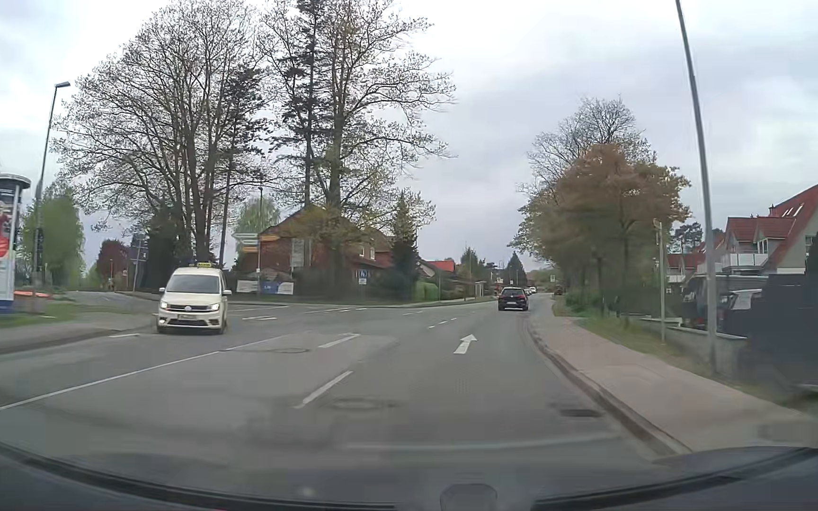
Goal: Follow the waypoints while adhering to traffic rules and regulations
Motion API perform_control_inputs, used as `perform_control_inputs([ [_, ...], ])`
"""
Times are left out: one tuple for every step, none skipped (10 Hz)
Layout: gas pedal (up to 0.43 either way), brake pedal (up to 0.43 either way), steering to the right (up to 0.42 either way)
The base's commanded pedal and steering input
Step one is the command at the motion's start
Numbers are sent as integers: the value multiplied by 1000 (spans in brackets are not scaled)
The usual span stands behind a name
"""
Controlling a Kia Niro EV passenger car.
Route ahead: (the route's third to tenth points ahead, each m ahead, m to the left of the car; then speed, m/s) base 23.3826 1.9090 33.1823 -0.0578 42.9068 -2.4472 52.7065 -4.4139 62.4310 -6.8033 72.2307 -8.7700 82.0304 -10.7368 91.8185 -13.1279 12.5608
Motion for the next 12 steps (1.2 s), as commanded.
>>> perform_control_inputs([
  [189,0,34],
  [189,0,34],
  [189,0,34],
  [189,0,34],
  [189,0,35],
  [189,0,35],
  [189,0,35],
  [189,0,35],
  [189,0,35],
  [189,0,35],
  [189,0,35],
  [189,0,39],
])
